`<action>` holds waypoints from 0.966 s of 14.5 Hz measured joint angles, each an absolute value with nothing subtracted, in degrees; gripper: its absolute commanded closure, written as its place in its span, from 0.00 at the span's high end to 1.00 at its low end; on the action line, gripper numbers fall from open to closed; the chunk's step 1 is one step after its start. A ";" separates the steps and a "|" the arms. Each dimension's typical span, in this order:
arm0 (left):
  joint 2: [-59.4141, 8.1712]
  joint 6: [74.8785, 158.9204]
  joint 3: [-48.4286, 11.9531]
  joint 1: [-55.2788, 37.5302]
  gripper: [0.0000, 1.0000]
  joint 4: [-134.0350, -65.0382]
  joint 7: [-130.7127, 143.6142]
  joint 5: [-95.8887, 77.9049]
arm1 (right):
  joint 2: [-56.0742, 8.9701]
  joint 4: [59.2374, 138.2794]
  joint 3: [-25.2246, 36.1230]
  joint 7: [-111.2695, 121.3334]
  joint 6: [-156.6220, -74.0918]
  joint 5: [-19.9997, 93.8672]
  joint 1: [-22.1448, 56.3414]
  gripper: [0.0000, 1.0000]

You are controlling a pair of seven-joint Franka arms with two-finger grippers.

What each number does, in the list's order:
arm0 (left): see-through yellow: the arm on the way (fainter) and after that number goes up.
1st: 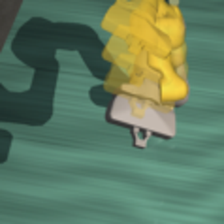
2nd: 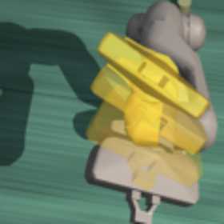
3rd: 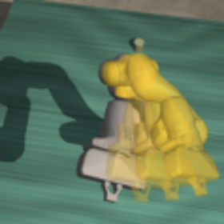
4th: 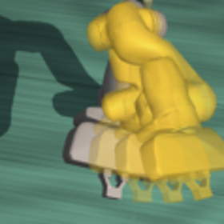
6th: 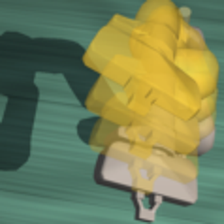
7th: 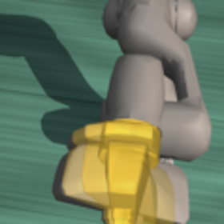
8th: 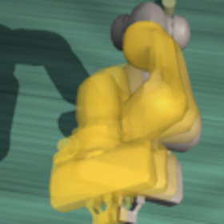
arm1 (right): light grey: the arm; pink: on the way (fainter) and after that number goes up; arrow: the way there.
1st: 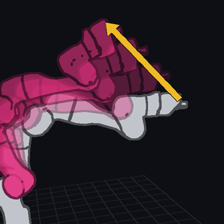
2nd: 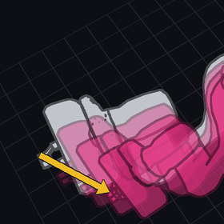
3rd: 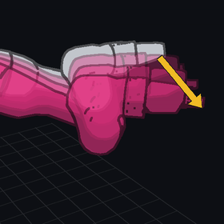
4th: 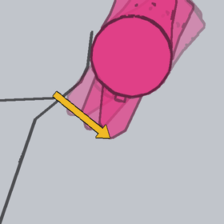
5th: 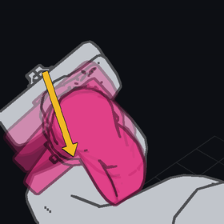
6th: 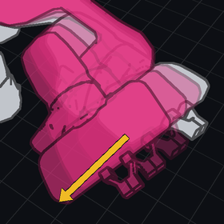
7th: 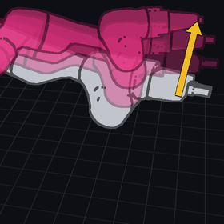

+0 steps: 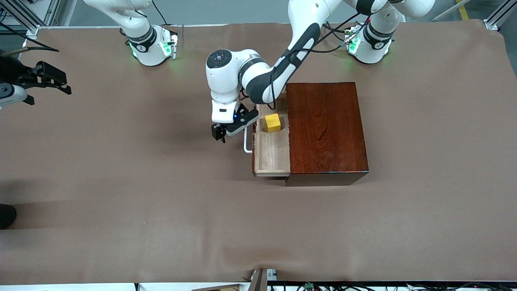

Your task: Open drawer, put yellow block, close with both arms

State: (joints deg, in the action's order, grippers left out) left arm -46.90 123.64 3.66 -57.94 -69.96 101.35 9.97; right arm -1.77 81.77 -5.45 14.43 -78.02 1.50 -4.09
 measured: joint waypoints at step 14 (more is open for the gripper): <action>-46.90 112.49 5.24 -56.67 1.00 -69.85 101.47 9.98 | -1.59 82.38 -5.48 14.44 -78.52 1.46 -4.09 1.00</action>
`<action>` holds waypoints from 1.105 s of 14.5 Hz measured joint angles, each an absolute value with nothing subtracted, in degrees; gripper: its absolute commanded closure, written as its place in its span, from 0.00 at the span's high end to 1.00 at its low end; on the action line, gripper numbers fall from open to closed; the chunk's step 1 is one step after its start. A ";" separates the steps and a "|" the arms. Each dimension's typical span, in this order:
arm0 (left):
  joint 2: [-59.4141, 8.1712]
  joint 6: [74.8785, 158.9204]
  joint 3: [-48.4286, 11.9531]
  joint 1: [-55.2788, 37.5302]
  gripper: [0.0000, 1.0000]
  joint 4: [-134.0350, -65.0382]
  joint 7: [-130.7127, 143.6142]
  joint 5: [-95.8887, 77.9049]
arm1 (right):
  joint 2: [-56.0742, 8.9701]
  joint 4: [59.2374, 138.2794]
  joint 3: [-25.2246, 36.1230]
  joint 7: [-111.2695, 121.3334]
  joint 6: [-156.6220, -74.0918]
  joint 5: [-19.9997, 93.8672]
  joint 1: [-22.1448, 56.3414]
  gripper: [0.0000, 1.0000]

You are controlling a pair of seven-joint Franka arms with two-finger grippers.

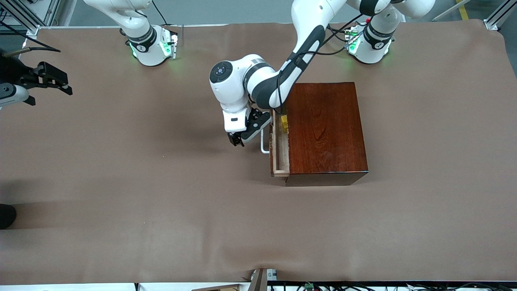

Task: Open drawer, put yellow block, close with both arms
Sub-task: 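Push the drawer shut with the left gripper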

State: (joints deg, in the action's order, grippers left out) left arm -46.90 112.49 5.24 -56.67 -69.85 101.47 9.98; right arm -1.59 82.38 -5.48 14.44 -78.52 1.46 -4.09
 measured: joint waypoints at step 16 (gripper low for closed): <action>-46.90 106.47 5.49 -54.69 1.00 -70.06 102.94 10.00 | -1.59 82.42 -5.55 14.44 -78.52 1.46 -4.09 1.00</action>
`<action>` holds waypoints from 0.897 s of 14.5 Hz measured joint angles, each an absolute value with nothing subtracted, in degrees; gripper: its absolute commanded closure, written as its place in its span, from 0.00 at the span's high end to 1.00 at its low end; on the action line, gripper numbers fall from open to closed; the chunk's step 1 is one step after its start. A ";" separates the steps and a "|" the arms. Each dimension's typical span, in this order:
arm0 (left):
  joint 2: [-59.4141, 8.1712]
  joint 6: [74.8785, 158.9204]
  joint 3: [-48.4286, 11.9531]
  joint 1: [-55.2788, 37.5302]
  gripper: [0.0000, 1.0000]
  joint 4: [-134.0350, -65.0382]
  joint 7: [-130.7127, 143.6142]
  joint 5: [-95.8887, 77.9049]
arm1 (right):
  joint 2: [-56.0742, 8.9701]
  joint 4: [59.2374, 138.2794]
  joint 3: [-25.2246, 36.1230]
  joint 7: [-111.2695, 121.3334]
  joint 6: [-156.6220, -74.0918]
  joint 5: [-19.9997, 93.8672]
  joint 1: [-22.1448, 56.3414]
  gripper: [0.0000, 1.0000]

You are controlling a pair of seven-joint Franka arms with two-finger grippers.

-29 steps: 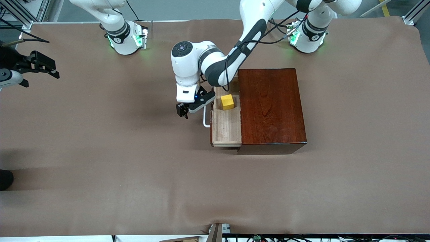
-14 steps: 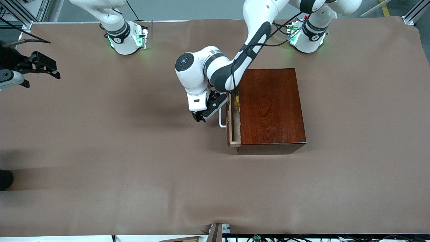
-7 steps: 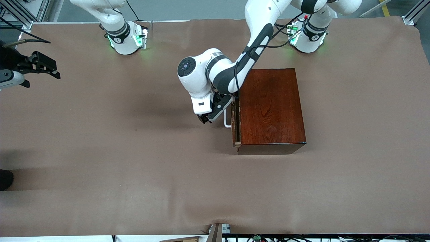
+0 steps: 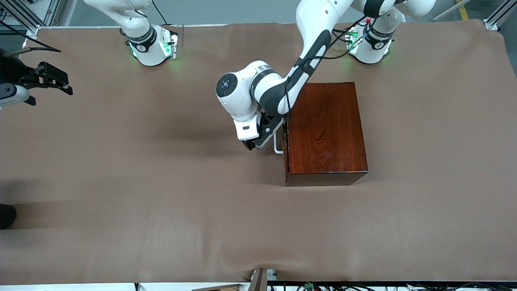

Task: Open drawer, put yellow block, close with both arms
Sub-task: 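Push the drawer shut with the left gripper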

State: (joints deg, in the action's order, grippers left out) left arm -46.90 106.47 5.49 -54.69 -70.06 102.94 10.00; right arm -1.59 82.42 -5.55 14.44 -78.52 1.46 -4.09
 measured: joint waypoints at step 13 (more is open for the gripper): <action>-46.91 105.47 5.36 -53.61 1.00 -70.24 103.85 9.99 | -1.59 82.42 -5.69 11.76 -78.32 1.46 -4.09 1.00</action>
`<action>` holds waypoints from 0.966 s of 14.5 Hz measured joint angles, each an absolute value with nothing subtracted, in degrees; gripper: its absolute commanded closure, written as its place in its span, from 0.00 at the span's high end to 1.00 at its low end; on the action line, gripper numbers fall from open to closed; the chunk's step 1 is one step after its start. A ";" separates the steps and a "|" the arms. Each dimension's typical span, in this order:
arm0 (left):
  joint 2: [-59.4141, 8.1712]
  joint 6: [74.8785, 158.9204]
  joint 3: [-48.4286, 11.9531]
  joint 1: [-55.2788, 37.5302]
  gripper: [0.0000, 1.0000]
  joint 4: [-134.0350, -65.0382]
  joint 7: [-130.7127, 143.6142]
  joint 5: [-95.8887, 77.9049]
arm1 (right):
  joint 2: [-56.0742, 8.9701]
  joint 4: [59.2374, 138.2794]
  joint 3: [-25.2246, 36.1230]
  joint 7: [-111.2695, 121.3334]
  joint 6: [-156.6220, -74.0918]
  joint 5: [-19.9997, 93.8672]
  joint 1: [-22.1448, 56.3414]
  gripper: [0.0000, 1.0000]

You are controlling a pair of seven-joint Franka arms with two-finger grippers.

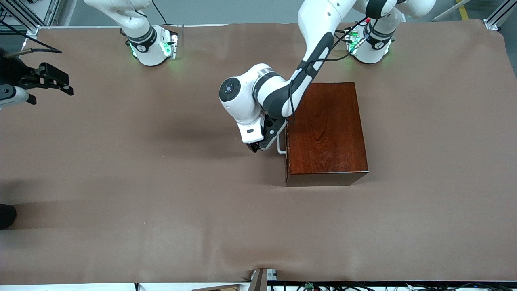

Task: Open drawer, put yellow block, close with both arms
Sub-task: 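Push the drawer shut with the left gripper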

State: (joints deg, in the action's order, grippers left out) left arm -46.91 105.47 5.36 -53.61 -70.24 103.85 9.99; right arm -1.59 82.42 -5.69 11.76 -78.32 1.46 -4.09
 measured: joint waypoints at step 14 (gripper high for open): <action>-39.58 105.70 4.96 -48.94 1.00 -69.03 100.91 9.22 | -1.59 82.46 -5.77 11.66 -78.24 1.47 -4.09 1.00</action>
State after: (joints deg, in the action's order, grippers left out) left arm -39.58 105.70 4.96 -48.94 -69.03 100.91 9.22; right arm -1.59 82.46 -5.77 11.66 -78.24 1.47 -4.09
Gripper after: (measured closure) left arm 0.000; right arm 0.000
